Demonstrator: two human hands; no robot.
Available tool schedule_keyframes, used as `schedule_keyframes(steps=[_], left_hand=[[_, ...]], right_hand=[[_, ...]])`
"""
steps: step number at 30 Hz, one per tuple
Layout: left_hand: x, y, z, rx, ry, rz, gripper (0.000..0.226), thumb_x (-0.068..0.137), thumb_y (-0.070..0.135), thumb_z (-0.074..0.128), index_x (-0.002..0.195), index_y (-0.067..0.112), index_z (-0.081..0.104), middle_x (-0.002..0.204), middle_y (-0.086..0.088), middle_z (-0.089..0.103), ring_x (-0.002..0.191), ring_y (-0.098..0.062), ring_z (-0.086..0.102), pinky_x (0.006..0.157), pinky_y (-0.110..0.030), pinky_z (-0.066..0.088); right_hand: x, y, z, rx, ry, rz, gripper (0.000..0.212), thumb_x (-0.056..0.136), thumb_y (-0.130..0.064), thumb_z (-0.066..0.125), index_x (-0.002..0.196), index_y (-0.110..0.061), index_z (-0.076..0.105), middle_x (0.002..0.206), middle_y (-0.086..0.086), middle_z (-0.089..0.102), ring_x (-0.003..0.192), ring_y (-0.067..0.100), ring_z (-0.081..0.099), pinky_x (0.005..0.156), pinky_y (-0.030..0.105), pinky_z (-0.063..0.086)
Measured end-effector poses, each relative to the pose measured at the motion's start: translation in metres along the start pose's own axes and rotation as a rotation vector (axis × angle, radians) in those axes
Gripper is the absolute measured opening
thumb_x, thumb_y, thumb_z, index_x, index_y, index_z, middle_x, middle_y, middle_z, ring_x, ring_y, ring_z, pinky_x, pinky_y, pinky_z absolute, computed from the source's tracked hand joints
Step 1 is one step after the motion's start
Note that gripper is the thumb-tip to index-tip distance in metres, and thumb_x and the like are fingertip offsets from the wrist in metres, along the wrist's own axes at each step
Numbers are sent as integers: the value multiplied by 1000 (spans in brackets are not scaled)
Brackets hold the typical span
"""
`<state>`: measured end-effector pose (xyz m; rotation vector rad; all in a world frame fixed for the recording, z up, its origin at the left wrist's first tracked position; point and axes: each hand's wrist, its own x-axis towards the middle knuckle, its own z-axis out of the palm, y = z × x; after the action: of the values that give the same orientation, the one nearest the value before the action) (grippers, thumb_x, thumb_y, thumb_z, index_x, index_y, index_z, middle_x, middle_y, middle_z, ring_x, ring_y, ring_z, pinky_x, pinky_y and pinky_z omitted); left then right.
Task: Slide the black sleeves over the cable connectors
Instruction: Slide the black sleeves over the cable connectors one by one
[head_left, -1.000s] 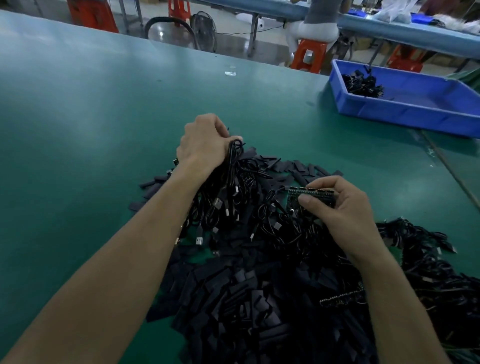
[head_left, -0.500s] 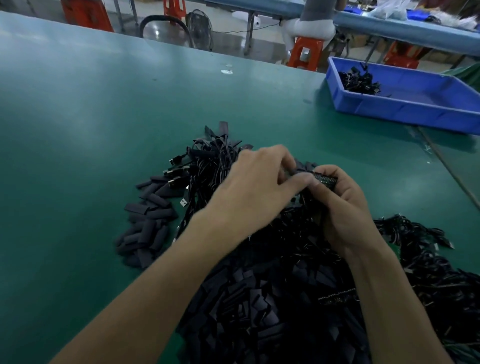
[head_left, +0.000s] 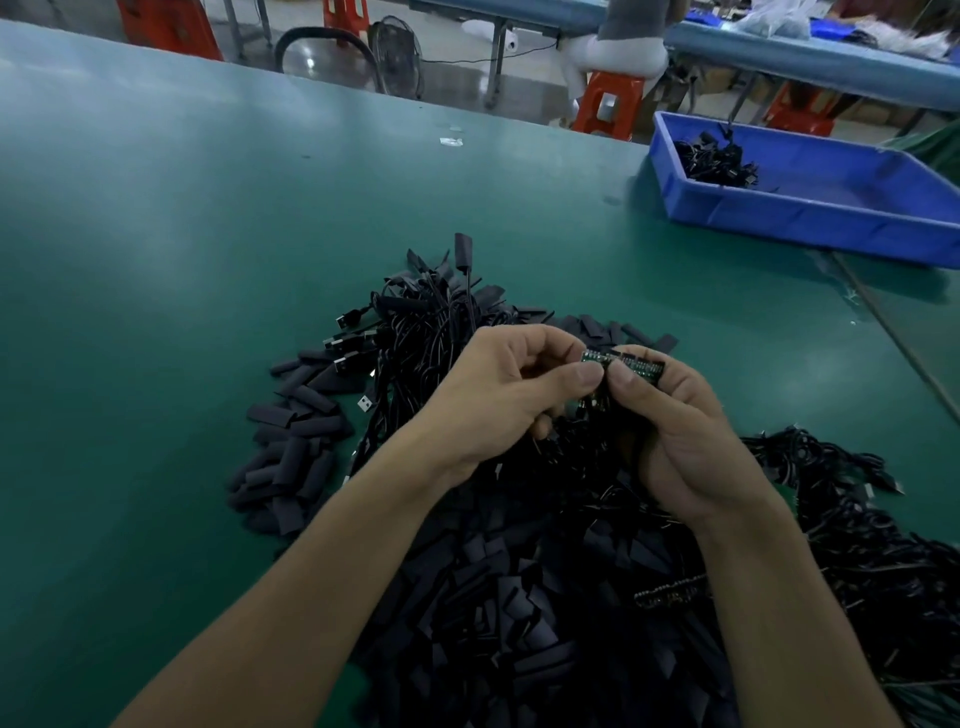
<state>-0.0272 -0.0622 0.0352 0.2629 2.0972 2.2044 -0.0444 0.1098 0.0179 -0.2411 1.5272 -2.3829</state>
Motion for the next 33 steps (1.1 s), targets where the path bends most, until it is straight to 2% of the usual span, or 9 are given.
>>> schedule_keyframes(steps=[4,7,12,16,17,20,22,27,33], left_hand=[[-3,3,1,-52,-52,-7,11,95,9,65,95,-2,66,67,2,53,53,-5,46,46,-15,42],[-5,8,-4,-28,-25,98,9,94,14,64,88,8,65,73,0,59,61,-6,53,54,-16,48],[-8,15,-21,-234,131,360,13,102,21,45,94,14,53,78,5,71,80,-12,68,87,-37,57],[-11,26,-41,-299,252,474,15,105,22,41,93,20,51,58,10,49,45,-6,42,45,-24,47],[-11,28,-46,-288,280,480,16,105,23,43,93,21,53,56,11,44,42,-5,34,40,-18,38],[-12,28,-54,-179,275,365,21,102,25,52,87,27,67,53,11,41,39,-5,27,36,-14,26],[-14,26,-55,-53,235,219,23,102,24,56,87,24,74,53,10,41,39,-4,28,35,-14,25],[-16,24,-57,247,45,-61,27,104,23,50,106,5,70,59,5,46,47,-8,31,37,-16,27],[-14,20,-59,291,18,-116,39,104,7,47,142,17,52,62,15,63,49,-1,48,43,-17,40]], right_hand=[[-2,-2,2,46,2,42,30,78,-20,78,102,-8,65,94,14,68,85,25,66,80,36,59],[2,-7,3,59,60,-4,13,75,-22,83,84,-19,74,83,7,73,72,17,69,70,32,61],[17,-10,-22,-408,661,-37,13,88,-14,74,92,-18,63,99,14,69,82,24,67,81,42,58],[11,-15,-32,-1110,830,-152,17,92,-21,71,103,-17,60,87,1,62,71,15,60,66,11,47],[8,-16,-32,-1270,801,-141,18,92,-18,71,106,-17,60,88,1,62,73,15,58,68,10,45],[5,-16,-25,-1733,718,28,36,87,-10,72,120,-22,63,122,8,58,116,29,48,97,42,36],[4,-18,-10,-1807,576,7,41,84,-3,70,117,-28,68,130,4,56,125,26,42,101,42,29],[2,-18,34,-1747,-62,33,37,87,1,61,104,-29,76,108,-2,74,101,21,68,92,37,54],[-3,13,54,-1834,-324,-83,26,93,-42,61,119,-45,62,103,-17,62,105,10,52,89,38,25]])
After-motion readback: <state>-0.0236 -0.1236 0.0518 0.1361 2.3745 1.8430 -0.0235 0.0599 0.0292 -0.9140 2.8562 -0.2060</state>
